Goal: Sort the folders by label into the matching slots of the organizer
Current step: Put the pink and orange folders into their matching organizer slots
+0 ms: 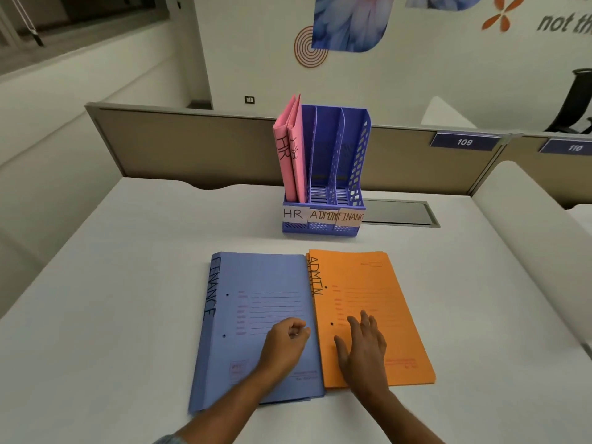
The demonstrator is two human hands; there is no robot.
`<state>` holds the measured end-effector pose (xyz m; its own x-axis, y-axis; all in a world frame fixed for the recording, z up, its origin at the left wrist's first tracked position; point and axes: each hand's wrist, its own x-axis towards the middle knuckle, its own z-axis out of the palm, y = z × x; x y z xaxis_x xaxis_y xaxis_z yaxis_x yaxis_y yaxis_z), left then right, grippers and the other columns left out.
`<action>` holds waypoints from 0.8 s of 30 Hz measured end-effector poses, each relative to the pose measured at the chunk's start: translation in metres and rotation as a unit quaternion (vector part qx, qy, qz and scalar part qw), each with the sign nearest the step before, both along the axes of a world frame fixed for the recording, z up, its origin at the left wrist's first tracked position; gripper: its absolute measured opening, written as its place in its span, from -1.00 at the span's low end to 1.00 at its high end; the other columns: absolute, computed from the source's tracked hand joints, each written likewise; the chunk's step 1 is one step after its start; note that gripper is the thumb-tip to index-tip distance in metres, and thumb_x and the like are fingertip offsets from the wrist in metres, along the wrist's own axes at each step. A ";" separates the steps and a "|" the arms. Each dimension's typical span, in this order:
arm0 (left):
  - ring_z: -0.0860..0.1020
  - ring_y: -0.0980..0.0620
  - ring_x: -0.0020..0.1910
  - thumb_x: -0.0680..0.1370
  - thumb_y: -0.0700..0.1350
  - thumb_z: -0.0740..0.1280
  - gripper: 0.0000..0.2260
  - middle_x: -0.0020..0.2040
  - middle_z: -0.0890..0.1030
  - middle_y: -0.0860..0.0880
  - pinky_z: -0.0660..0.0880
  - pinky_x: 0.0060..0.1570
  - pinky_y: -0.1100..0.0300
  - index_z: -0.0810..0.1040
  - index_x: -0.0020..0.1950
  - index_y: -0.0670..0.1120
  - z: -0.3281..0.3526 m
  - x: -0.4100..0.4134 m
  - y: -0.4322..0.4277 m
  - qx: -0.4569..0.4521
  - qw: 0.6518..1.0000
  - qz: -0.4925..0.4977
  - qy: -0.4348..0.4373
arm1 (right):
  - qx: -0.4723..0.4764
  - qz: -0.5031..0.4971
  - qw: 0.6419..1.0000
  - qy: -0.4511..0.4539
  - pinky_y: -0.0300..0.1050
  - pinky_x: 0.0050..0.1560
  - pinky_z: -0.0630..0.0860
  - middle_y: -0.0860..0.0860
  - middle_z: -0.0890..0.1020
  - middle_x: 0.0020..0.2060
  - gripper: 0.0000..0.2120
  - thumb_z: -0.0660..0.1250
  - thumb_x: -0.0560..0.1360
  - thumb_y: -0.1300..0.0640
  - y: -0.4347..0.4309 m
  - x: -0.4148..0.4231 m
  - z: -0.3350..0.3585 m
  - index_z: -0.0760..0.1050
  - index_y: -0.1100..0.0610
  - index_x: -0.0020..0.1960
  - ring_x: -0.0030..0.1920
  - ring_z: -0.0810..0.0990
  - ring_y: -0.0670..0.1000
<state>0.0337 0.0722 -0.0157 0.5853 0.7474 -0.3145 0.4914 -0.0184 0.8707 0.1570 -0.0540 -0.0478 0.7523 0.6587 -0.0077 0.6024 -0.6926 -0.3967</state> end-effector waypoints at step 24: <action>0.64 0.02 -0.03 0.54 -0.26 0.38 -0.85 0.00 0.70 -0.05 0.54 -0.24 0.25 0.62 0.08 -0.11 0.004 0.090 -0.028 -0.249 0.963 0.100 -0.012 | 0.025 0.011 0.984 0.175 0.10 0.47 0.23 0.03 0.25 0.51 -0.47 0.25 0.57 -0.10 -0.040 0.046 -0.008 0.24 0.04 0.47 0.51 0.20 0.03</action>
<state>0.1232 0.0440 -0.0116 0.4576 0.6059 -0.6508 0.4209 0.4971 0.7587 0.2030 -0.0943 -0.0554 0.6951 0.6806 -0.2314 0.4371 -0.6557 -0.6157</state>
